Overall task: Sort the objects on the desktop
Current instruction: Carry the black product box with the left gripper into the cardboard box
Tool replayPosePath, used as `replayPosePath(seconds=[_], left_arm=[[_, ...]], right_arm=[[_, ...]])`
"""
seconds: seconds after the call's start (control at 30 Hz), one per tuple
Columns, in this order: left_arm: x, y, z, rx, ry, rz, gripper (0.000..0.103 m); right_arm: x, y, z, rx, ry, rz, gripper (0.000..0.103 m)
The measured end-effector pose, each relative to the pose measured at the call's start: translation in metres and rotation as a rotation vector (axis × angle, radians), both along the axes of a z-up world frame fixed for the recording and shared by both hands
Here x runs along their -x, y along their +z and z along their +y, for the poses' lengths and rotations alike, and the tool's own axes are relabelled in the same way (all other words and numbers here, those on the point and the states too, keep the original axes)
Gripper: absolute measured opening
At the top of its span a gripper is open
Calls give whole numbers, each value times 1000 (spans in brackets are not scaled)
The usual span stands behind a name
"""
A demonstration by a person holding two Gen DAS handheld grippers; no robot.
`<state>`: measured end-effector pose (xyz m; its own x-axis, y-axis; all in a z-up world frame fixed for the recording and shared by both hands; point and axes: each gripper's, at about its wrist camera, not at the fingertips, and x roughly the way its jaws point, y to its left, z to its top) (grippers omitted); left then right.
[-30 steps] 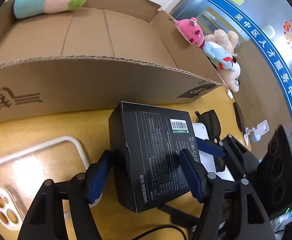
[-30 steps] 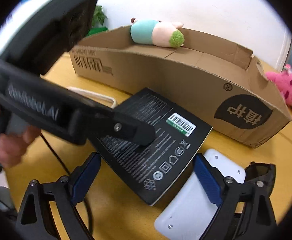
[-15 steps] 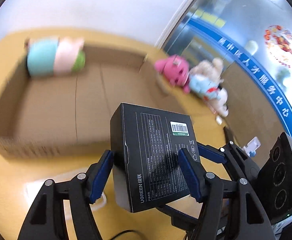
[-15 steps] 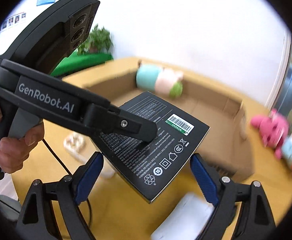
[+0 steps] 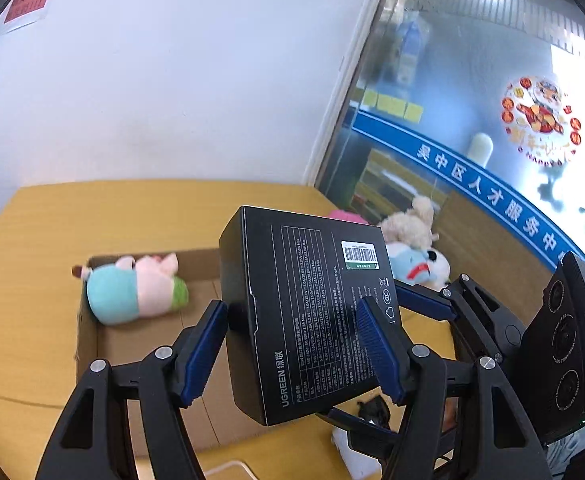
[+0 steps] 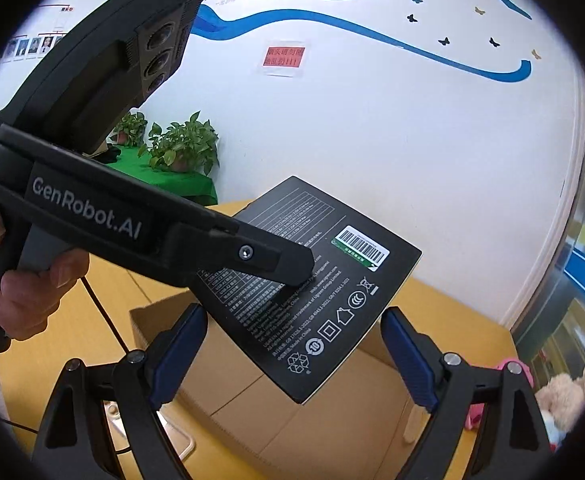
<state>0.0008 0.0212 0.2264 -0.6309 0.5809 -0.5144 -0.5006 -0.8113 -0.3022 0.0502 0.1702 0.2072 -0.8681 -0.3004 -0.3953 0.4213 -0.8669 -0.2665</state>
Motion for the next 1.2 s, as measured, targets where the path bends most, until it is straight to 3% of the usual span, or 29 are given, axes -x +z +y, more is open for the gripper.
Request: replayPosePath(seconds=[0.27, 0.47, 0.67, 0.9, 1.03, 1.2], left_arm=[[71, 4, 3, 22, -1, -18, 65], [128, -15, 20, 37, -5, -89, 65], [191, -65, 46, 72, 32, -222, 65], [267, -154, 65, 135, 36, -429, 65], [291, -191, 76, 162, 45, -506, 64], [306, -221, 92, 218, 43, -569, 62]], right_arm=[[60, 11, 10, -16, 16, -36, 89], [115, -4, 27, -15, 20, -95, 89], [184, -47, 55, 11, 34, -231, 89], [252, -124, 81, 41, 46, -429, 89], [279, -161, 98, 110, 32, -535, 89], [292, -192, 107, 83, -4, -609, 89]])
